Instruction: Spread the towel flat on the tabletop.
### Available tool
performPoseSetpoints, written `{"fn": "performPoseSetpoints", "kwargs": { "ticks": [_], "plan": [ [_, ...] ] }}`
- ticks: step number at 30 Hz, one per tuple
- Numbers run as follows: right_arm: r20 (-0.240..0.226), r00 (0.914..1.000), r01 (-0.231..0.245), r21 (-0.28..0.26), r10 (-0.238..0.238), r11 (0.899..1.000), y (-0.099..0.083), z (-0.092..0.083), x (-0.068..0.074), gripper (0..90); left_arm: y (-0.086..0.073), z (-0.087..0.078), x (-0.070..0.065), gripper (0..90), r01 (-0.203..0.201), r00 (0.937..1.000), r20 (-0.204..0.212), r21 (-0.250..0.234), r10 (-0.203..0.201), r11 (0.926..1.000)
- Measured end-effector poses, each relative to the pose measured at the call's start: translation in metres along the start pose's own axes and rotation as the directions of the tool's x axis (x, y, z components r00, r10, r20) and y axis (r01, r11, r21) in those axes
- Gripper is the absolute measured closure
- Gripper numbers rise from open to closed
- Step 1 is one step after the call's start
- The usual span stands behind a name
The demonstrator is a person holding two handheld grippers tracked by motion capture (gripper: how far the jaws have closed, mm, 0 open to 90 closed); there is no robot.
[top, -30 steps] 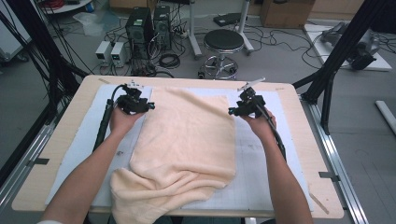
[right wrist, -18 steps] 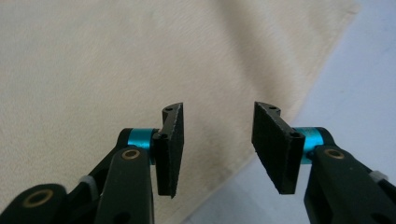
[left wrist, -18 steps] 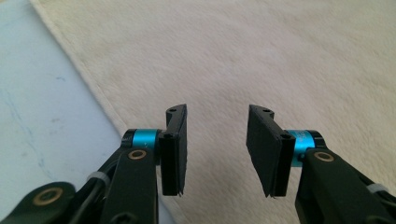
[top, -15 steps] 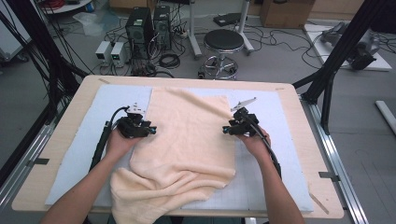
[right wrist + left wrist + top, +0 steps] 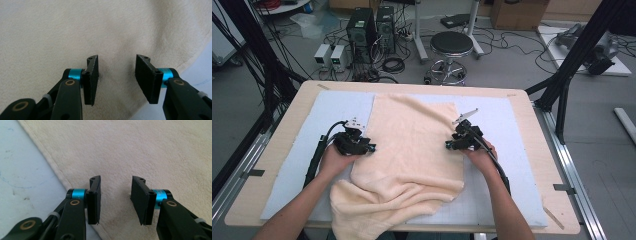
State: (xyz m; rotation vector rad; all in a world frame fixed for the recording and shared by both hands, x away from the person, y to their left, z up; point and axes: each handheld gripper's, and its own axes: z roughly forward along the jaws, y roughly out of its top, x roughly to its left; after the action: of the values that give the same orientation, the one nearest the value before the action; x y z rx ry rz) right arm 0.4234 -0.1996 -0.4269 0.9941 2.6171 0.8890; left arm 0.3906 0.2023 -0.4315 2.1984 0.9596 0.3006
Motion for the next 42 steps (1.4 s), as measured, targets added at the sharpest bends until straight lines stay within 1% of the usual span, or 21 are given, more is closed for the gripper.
{"fn": "performPoseSetpoints", "kwargs": {
  "ticks": [3, 6, 9, 12, 15, 17, 19, 21, 23, 26, 27, 29, 31, 33, 34, 35, 36, 37, 38, 39, 42],
  "plan": [
    [0.003, 0.9999, 0.015, -0.004, -0.015, 1.000, 0.002, -0.002, 0.000, 54.2, 0.000, 0.000, -0.002, 59.5, -0.009, 0.9999, -0.006, 0.006, 0.009, 0.9999],
    [0.035, 0.9992, 0.022, -0.033, -0.020, 0.999, 0.009, -0.009, -0.005, 56.6, 0.001, 0.000, -0.004, 58.6, -0.034, 0.9992, -0.019, -0.003, 0.034, 0.9994],
    [0.078, 0.9969, 0.013, -0.085, -0.007, 0.996, 0.023, -0.018, -0.019, 57.5, 0.002, -0.001, -0.005, 55.7, -0.039, 0.9990, -0.021, -0.042, 0.039, 0.9983],
    [0.116, 0.9931, 0.002, -0.108, 0.011, 0.994, 0.039, -0.020, -0.038, 58.5, 0.004, 0.000, -0.006, 55.5, -0.045, 0.9989, -0.020, -0.073, 0.043, 0.9964],
    [0.153, 0.9865, -0.045, -0.095, 0.060, 0.994, 0.052, -0.007, -0.062, 59.4, 0.003, 0.001, -0.006, 54.4, -0.043, 0.9988, -0.027, -0.074, 0.042, 0.9963],
    [0.174, 0.9829, -0.047, -0.078, 0.060, 0.996, 0.054, 0.007, -0.071, 60.3, 0.003, 0.000, -0.005, 53.6, -0.043, 0.9987, -0.031, -0.081, 0.041, 0.9958],
    [0.174, 0.9822, -0.060, -0.060, 0.070, 0.996, 0.055, 0.018, -0.076, 61.5, 0.003, 0.000, -0.004, 52.9, -0.041, 0.9986, -0.035, -0.088, 0.039, 0.9952],
    [0.191, 0.9794, -0.054, -0.069, 0.066, 0.996, 0.057, 0.026, -0.078, 64.4, 0.003, 0.000, -0.004, 52.6, -0.041, 0.9987, -0.036, -0.093, 0.037, 0.9949],
    [0.177, 0.9810, -0.062, -0.100, 0.079, 0.993, 0.058, 0.032, -0.079, 64.9, 0.003, 0.001, -0.005, 52.1, -0.042, 0.9987, -0.034, -0.090, 0.039, 0.9951],
    [0.164, 0.9825, -0.079, -0.058, 0.088, 0.995, 0.056, 0.041, -0.080, 64.7, 0.002, 0.004, -0.006, 51.7, -0.043, 0.9986, -0.035, -0.080, 0.041, 0.9958],
    [0.158, 0.9820, -0.094, -0.060, 0.103, 0.994, 0.055, 0.043, -0.080, 65.7, 0.002, 0.005, -0.006, 51.7, -0.046, 0.9983, -0.038, -0.074, 0.043, 0.9962],
    [0.141, 0.9834, -0.107, -0.060, 0.114, 0.992, 0.055, 0.043, -0.080, 73.5, -0.001, 0.008, -0.008, 51.7, -0.053, 0.9978, -0.044, -0.063, 0.050, 0.9966],
    [0.130, 0.9869, -0.091, -0.045, 0.096, 0.995, 0.057, 0.043, -0.078, 85.6, -0.003, 0.009, -0.007, 51.6, -0.039, 0.9985, -0.041, -0.082, 0.036, 0.9959],
    [0.164, 0.9837, -0.068, -0.035, 0.073, 0.997, 0.059, 0.043, -0.078, 87.6, -0.003, 0.008, -0.007, 51.7, -0.043, 0.9984, -0.041, -0.077, 0.040, 0.9961],
    [0.202, 0.9766, -0.068, -0.035, 0.074, 0.997, 0.059, 0.042, -0.079, 87.7, -0.003, 0.008, -0.007, 51.7, -0.045, 0.9979, -0.050, -0.077, 0.041, 0.9961],
    [0.254, 0.9610, -0.096, -0.066, 0.110, 0.993, 0.058, 0.036, -0.083, 87.7, -0.003, 0.007, -0.007, 51.6, -0.044, 0.9974, -0.059, -0.077, 0.040, 0.9960],
    [0.261, 0.9545, -0.120, -0.109, 0.145, 0.987, 0.056, 0.031, -0.087, 87.4, -0.003, 0.006, -0.005, 51.6, -0.043, 0.9973, -0.064, -0.080, 0.037, 0.9959],
    [0.264, 0.9443, -0.158, -0.161, 0.197, 0.974, 0.054, 0.023, -0.091, 84.1, -0.003, 0.006, -0.004, 51.4, -0.032, 0.9976, -0.064, -0.089, 0.026, 0.9955],
    [0.282, 0.9356, -0.168, -0.175, 0.212, 0.970, 0.053, 0.018, -0.093, 72.6, -0.003, 0.005, -0.003, 51.2, -0.028, 0.9976, -0.066, -0.091, 0.022, 0.9954],
    [0.288, 0.9312, -0.175, -0.181, 0.223, 0.968, 0.052, 0.015, -0.095, 63.0, -0.003, 0.005, -0.002, 51.1, -0.023, 0.9978, -0.064, -0.093, 0.017, 0.9954],
    [0.238, 0.9482, -0.183, -0.133, 0.211, 0.974, 0.049, 0.008, -0.095, 58.7, -0.003, 0.005, -0.001, 50.1, -0.007, 0.9981, -0.062, -0.102, 0.001, 0.9948]
  ]
}}
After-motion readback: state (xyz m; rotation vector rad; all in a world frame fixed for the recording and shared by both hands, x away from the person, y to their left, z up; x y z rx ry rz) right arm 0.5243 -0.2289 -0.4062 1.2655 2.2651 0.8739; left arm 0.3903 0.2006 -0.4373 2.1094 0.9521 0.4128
